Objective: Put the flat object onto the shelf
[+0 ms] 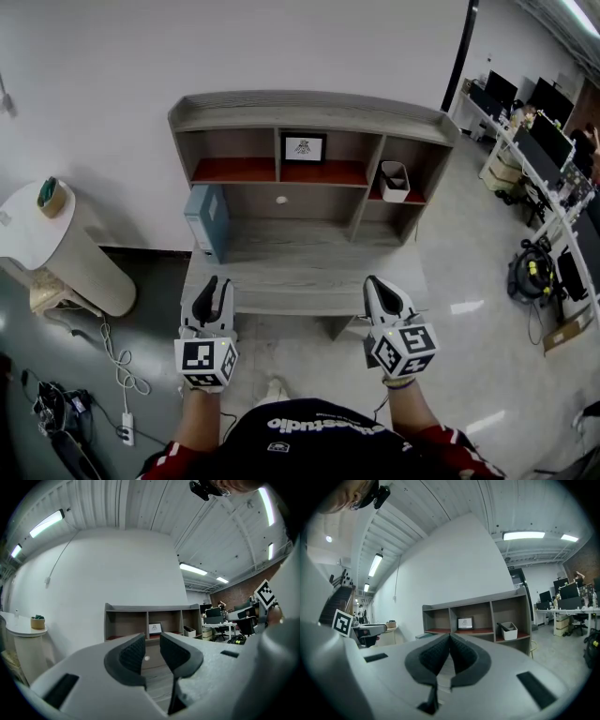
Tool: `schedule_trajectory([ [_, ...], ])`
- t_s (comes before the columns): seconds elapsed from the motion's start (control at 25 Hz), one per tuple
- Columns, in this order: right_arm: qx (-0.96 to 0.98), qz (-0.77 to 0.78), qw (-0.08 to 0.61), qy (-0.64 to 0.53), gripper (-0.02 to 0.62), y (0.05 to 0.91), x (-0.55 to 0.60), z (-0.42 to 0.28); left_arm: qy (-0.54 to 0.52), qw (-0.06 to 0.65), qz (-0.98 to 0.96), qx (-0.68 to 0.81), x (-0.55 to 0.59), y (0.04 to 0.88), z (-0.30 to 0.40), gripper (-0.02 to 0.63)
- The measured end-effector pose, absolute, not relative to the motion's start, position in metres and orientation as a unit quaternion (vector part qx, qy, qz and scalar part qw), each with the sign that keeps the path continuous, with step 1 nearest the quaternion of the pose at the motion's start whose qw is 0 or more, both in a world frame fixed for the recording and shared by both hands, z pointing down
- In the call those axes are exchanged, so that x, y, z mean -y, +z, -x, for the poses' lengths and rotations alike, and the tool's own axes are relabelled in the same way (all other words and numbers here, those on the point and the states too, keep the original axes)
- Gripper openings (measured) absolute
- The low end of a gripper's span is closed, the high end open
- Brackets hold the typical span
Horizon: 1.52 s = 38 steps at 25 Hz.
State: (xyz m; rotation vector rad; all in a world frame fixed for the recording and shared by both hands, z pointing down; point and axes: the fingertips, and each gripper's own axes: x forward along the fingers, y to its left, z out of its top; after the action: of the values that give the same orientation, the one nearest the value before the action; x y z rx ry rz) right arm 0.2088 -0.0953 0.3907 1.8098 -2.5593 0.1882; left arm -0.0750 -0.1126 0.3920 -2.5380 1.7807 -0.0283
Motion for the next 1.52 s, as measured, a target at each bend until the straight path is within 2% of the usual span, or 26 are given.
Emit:
schedule_trajectory([
  [0.24,0.818,-0.572,0.000,0.062,0.002,0.391,0.096,-0.206,-0.011,0.033,0.817,-0.576,0.109,0.389,0.075,0.054],
  [0.72,0.819,-0.571,-0.004,0.054,0.002,0.390,0.099,-0.210,-0.014,0.046,0.809,-0.586,0.111,0.385,0.072,0.008],
  [1.32,0.820,-0.571,0.006,0.041,0.000,0.394,0.101,-0.221,-0.008,0.047,0.806,-0.589,0.112,0.385,0.063,0.006],
  [1.52,0.823,-0.567,0.004,0.042,0.000,0.393,0.102,-0.221,-0.021,0.067,0.804,-0.590,0.109,0.382,0.060,0.006],
])
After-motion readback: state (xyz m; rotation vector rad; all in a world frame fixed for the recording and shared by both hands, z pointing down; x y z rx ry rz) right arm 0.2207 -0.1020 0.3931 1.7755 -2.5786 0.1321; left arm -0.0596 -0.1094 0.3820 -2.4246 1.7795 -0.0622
